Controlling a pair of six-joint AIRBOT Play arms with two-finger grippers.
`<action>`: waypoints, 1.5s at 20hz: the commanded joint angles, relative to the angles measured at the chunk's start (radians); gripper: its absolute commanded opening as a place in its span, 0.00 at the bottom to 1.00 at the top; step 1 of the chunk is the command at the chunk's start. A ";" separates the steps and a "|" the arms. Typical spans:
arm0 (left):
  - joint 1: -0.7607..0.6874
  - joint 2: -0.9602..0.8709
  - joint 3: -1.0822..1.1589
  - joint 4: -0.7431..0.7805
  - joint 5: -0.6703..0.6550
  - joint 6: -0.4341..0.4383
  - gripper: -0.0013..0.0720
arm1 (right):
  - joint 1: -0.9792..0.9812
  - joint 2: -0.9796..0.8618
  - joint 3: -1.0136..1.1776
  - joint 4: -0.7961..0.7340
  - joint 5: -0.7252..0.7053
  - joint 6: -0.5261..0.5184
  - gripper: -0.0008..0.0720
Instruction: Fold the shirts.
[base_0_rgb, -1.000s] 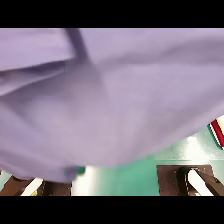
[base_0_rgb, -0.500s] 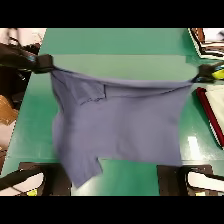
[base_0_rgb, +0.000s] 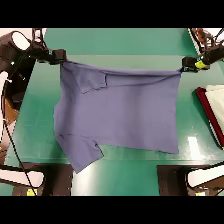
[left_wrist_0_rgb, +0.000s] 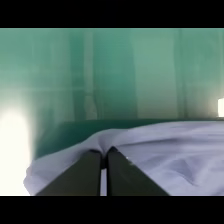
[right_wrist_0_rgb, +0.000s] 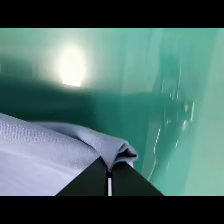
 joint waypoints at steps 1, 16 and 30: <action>0.028 -0.021 0.063 0.010 -0.188 0.026 0.05 | 0.010 -0.003 0.051 -0.001 0.061 0.000 0.03; 0.034 0.036 -0.315 0.045 -0.301 0.076 0.63 | 0.072 0.237 -0.528 0.071 -0.072 0.005 0.54; 0.034 0.792 -1.195 0.079 -0.354 -0.169 0.64 | -0.036 0.708 -0.918 0.153 -0.104 -0.024 0.54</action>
